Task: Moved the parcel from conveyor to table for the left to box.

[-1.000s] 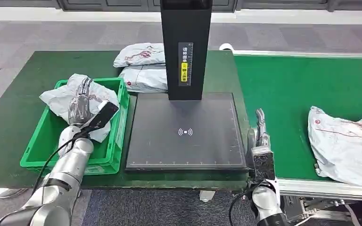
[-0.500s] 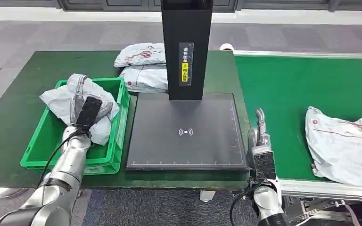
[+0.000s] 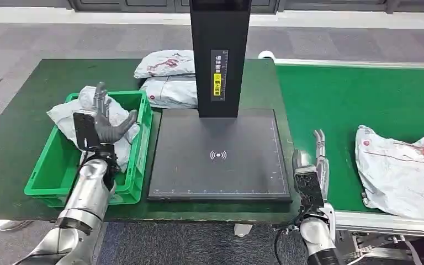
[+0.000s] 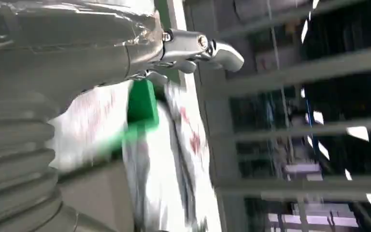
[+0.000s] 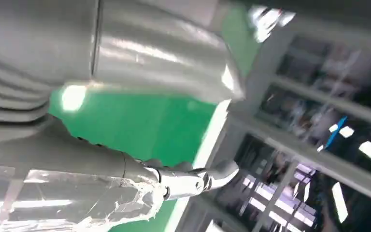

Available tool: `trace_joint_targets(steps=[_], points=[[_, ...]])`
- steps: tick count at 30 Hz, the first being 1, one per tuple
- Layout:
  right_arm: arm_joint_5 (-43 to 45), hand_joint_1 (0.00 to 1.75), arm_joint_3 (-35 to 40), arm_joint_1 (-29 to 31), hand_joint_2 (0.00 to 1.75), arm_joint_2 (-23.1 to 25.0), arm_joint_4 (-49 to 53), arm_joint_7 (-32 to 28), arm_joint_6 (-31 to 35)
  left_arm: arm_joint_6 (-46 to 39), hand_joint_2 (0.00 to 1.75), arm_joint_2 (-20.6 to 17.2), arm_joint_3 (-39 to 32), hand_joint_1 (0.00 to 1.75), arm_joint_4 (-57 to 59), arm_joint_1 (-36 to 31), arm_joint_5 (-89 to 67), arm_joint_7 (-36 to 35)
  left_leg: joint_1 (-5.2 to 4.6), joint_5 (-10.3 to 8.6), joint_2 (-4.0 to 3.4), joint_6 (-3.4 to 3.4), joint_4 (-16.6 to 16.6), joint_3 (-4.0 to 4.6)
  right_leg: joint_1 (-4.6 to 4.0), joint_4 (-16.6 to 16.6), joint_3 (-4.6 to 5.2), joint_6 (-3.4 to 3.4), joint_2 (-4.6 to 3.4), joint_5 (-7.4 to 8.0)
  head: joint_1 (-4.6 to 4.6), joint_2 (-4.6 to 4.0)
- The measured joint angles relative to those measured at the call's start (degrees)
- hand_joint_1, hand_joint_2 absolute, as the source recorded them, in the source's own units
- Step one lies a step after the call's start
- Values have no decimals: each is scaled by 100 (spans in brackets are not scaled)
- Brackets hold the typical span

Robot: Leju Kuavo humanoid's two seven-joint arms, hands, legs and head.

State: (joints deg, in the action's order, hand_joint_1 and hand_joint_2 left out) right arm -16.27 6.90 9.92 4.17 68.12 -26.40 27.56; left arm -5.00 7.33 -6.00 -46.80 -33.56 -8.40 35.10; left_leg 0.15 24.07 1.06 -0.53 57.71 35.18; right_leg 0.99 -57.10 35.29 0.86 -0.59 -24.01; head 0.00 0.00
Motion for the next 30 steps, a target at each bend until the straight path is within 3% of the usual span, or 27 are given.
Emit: trace_joint_targets(steps=[6, 16, 21, 25, 30], points=[[-651, 0, -640, 427, 175, -302, -1167, 294, 357, -298, 175, 611, 1124, 0, 488, 15, 421, 107, -11, 1, 3, 16, 5, 13, 10, 9, 0, 24, -1, 17, 2, 0], [-935, 0, -1042, 782, 175, -618, -2396, 361, 636, -363, 175, 848, 1785, 0, 924, -53, 499, 85, -9, 0, -4, 22, 4, 15, 7, 8, 8, 26, -7, 17, 0, 0], [-1838, 0, -1125, 1036, 175, -874, -3060, 1506, 1189, -459, 175, 931, 2061, 0, 1034, -77, 313, 11, -11, 0, 1, 23, 4, 18, 9, 8, 6, 27, 0, 16, 2, 0], [-2826, 0, -1374, 1134, 175, -1160, -3594, 2475, 1235, -477, 175, 1027, 2251, 0, 1199, -145, 283, -48, -21, 6, 1, 36, 6, 20, 20, 10, 3, 33, 1, 17, 2, 0], [-3495, 0, -1560, 1236, 175, -1372, -4115, 3209, 1200, -599, 175, 1049, 2349, 0, 1366, -154, 298, 42, -24, 8, -1, 38, 6, 21, 22, 9, 6, 36, 1, 16, 0, 0]])
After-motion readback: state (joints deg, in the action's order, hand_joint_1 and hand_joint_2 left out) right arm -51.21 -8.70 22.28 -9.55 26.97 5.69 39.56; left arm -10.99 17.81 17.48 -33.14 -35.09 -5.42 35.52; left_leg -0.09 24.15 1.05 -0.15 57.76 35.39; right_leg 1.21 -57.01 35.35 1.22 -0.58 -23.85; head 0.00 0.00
